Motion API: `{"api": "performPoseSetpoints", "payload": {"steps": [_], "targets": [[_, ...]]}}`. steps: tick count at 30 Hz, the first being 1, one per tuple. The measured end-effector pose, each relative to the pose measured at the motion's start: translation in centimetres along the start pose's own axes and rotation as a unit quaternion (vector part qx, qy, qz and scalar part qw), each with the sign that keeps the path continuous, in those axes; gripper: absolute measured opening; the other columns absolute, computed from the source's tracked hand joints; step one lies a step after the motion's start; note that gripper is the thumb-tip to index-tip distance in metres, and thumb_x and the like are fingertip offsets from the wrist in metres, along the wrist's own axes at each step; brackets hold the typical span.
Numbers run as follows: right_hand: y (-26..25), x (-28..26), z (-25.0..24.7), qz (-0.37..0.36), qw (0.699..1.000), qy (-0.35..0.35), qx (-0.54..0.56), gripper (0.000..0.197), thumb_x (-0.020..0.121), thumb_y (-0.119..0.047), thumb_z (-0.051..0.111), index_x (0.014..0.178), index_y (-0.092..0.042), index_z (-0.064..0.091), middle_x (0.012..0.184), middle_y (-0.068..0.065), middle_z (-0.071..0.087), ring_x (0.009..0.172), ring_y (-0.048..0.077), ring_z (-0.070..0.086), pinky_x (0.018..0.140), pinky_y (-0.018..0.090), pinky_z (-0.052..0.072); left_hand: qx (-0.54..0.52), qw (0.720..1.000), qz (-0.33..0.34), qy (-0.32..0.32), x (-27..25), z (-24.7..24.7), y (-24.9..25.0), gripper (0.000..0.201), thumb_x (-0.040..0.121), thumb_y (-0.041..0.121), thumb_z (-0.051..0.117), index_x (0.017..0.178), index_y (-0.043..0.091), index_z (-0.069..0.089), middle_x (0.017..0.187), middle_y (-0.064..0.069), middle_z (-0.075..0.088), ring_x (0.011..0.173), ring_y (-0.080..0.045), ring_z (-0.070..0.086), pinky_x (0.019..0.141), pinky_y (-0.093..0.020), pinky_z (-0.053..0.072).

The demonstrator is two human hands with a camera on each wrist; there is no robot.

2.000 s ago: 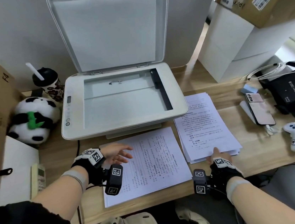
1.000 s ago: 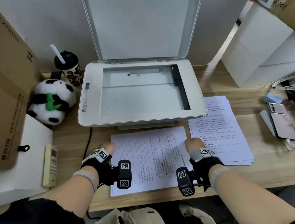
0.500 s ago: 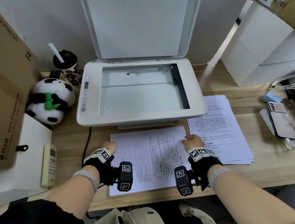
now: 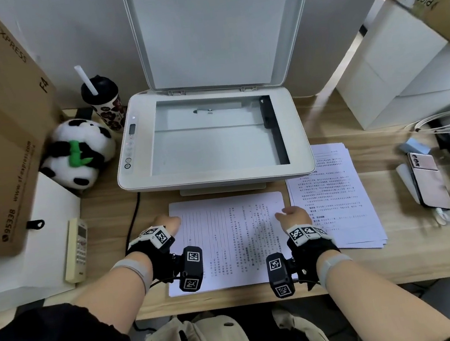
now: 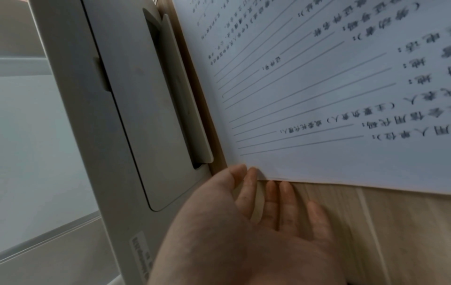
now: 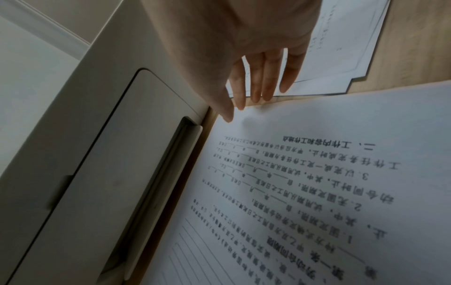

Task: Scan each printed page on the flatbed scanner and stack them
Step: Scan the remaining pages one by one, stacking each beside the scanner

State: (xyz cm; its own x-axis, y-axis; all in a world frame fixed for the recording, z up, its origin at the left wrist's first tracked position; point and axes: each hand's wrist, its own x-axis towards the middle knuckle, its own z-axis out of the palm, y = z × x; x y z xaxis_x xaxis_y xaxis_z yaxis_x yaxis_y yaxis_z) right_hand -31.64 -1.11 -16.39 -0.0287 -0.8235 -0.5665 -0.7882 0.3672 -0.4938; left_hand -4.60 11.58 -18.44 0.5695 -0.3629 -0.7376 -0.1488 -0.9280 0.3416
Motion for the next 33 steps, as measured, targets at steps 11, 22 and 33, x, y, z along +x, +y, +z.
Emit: {"api": "performPoseSetpoints", "payload": {"steps": [11, 22, 33], "targets": [[-0.4, -0.2, 0.4, 0.035, 0.996, -0.018, -0.085, 0.033, 0.087, -0.030, 0.054, 0.117, -0.016, 0.058, 0.130, 0.014, 0.050, 0.113, 0.034, 0.051, 0.091, 0.034, 0.045, 0.019, 0.999, 0.024, -0.015, -1.2, 0.6, 0.3, 0.022, 0.091, 0.028, 0.050, 0.101, 0.009, 0.052, 0.079, -0.008, 0.051, 0.085, -0.026, 0.050, 0.077, -0.029, 0.040], [-0.2, -0.4, 0.1, 0.032, 0.999, -0.005, -0.007, 0.037, 0.090, -0.021, 0.055, 0.123, -0.005, 0.054, 0.120, 0.016, 0.060, 0.105, 0.034, 0.058, 0.085, 0.035, 0.047, 0.024, 0.999, 0.047, -0.005, -1.7, 0.8, 0.3, 0.056, 0.095, 0.018, 0.045, 0.147, 0.009, 0.028, 0.149, -0.010, 0.035, 0.129, -0.028, 0.044, 0.089, -0.025, 0.035], [0.1, -0.3, 0.4, -0.013, 0.998, 0.055, 0.038, 0.011, 0.088, -0.018, 0.055, 0.078, -0.017, 0.060, 0.077, 0.010, 0.057, 0.072, 0.027, 0.050, 0.064, 0.025, 0.033, 0.011, 0.999, 0.043, -0.009, -2.0, 0.5, 0.6, 0.055, 0.094, 0.014, 0.046, 0.145, 0.004, 0.031, 0.149, -0.013, 0.036, 0.129, -0.030, 0.043, 0.096, -0.028, 0.037]]}}
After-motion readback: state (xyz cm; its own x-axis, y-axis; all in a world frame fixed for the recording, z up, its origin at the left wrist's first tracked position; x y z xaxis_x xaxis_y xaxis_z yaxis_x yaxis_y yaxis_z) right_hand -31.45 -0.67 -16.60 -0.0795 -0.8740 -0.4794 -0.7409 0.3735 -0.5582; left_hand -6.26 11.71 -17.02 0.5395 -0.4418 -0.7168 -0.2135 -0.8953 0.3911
